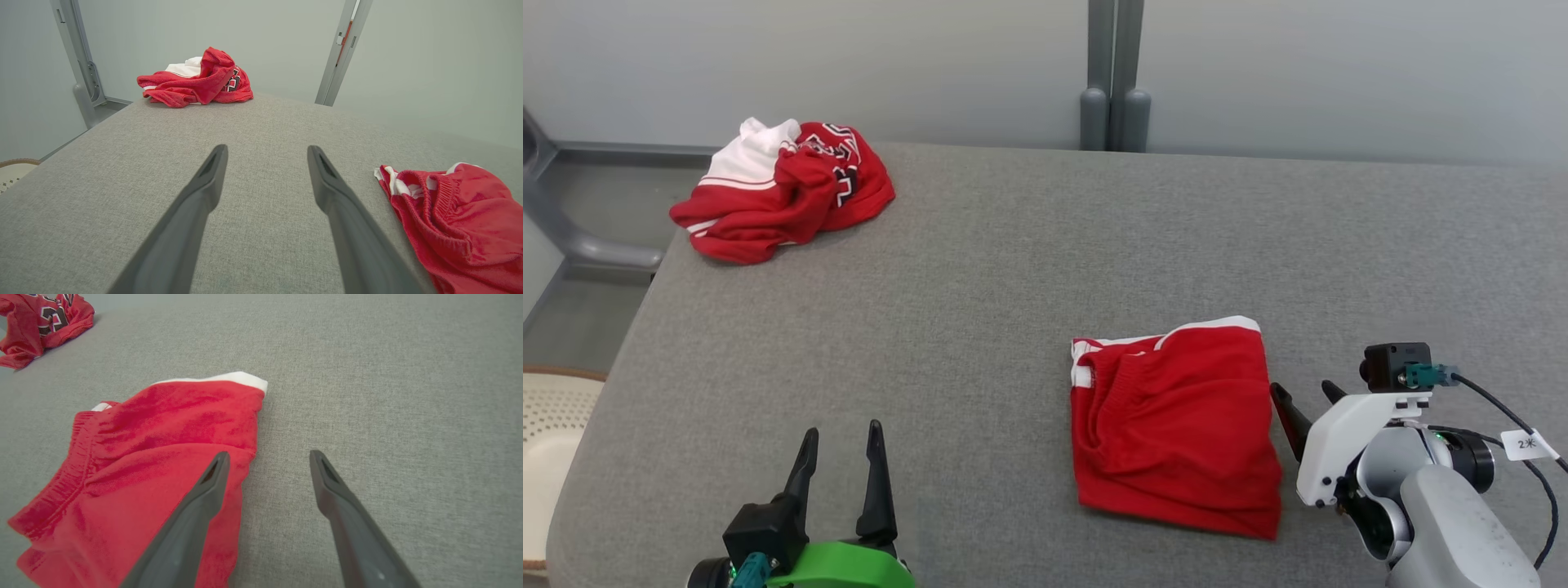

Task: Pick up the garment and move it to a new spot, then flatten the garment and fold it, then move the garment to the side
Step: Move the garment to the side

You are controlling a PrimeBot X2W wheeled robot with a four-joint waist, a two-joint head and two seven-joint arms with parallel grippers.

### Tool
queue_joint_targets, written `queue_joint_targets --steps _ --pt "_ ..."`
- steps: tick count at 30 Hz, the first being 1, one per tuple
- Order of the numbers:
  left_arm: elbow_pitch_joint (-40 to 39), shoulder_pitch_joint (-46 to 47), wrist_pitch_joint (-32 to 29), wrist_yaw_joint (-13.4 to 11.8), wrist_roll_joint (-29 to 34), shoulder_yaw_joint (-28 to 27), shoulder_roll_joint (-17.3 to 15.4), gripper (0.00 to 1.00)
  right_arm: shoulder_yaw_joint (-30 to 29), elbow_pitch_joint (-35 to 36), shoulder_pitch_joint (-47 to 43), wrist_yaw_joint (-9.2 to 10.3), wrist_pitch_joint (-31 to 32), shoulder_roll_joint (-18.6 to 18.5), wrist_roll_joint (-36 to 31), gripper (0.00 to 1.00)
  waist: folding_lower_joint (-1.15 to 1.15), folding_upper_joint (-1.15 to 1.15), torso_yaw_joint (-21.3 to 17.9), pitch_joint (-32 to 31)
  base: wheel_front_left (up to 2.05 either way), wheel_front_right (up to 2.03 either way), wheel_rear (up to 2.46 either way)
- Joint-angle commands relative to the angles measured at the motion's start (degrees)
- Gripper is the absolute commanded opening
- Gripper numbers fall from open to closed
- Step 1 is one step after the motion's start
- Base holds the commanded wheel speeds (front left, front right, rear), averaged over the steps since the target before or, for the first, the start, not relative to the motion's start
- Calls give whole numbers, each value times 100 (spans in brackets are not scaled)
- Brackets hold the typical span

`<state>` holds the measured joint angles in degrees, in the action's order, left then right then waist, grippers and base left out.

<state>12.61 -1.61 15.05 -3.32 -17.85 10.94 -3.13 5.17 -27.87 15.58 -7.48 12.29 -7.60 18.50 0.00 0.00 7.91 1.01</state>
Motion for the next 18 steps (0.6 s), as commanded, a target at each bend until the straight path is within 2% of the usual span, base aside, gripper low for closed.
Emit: queue_joint_targets --steps 1,11,12,15,18 --pt "-14 110 18 -10 -14 -19 1 100 26 -105 117 -2 69 -39 114 100 0 0 291 271 0 0 0" --pt "-41 234 18 -22 -26 -64 17 100 325 -690 421 -2 266 -112 569 100 0 0 485 554 0 0 0" --pt "-51 236 18 -27 -25 -74 18 100 364 -710 447 -2 246 -117 598 56 0 0 468 573 0 0 0" --pt "-56 251 18 -11 0 -87 19 100 473 -710 549 -2 102 -177 673 0 0 0 367 624 0 0 0" --pt "-82 275 17 -1 39 -97 20 100 549 -684 653 2 -75 -276 682 0 0 0 207 687 0 0 0"
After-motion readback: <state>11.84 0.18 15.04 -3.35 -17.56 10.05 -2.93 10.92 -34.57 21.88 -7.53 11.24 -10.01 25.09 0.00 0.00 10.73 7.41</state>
